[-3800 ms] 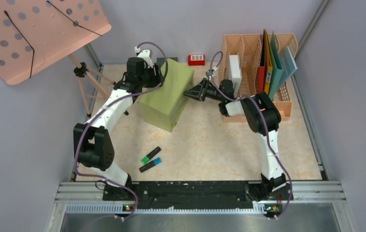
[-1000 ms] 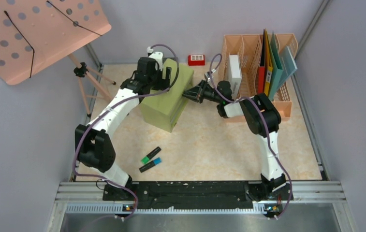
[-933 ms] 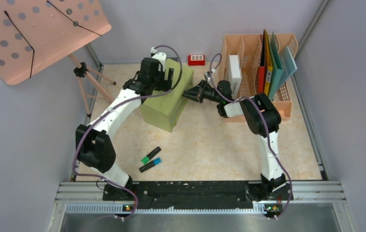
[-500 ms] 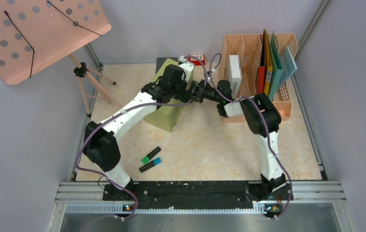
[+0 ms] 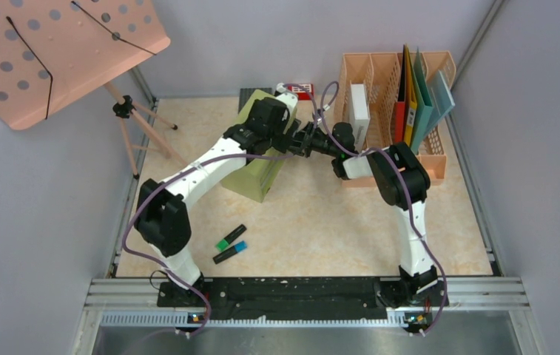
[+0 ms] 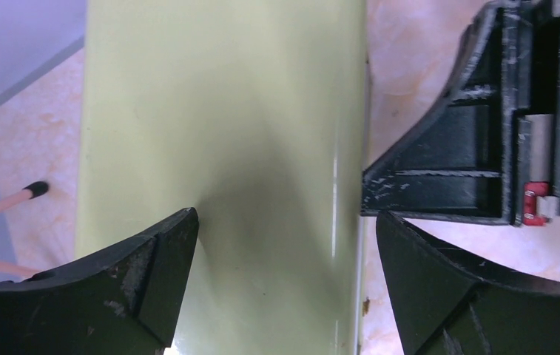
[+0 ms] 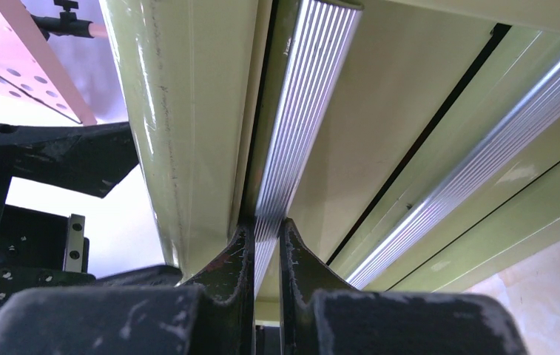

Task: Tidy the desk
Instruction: Open the drawer in the storage box.

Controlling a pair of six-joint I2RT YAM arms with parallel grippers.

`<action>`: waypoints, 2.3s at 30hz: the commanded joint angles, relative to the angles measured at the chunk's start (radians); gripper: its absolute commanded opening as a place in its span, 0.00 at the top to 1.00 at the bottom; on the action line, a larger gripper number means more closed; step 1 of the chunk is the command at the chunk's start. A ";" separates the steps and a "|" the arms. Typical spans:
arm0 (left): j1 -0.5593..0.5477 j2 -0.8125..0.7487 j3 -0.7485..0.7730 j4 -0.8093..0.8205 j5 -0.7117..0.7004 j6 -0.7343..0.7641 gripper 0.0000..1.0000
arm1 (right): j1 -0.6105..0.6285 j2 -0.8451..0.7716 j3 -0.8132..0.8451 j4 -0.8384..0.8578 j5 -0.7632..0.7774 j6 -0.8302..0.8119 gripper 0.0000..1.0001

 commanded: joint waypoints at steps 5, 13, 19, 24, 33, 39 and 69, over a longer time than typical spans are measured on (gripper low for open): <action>0.007 0.080 -0.016 -0.099 -0.145 0.011 0.08 | 0.011 -0.100 -0.026 0.060 0.001 -0.052 1.00; 0.007 0.093 -0.007 -0.110 -0.155 -0.009 0.10 | 0.011 -0.133 -0.092 0.123 0.035 -0.015 1.00; 0.007 0.104 0.007 -0.126 -0.143 -0.019 0.10 | 0.011 -0.143 -0.099 0.115 0.027 -0.026 1.00; 0.008 0.110 0.007 -0.129 -0.134 -0.018 0.10 | 0.005 -0.168 -0.108 0.084 0.005 -0.070 1.00; 0.011 0.102 0.004 -0.136 -0.121 -0.014 0.10 | -0.021 -0.260 -0.161 -0.014 -0.010 -0.198 1.00; 0.016 0.086 -0.019 -0.125 -0.108 -0.008 0.10 | -0.034 -0.312 -0.217 -0.063 -0.020 -0.266 1.00; 0.019 0.060 -0.037 -0.120 -0.066 0.011 0.09 | -0.098 -0.479 -0.340 -0.144 -0.028 -0.367 0.61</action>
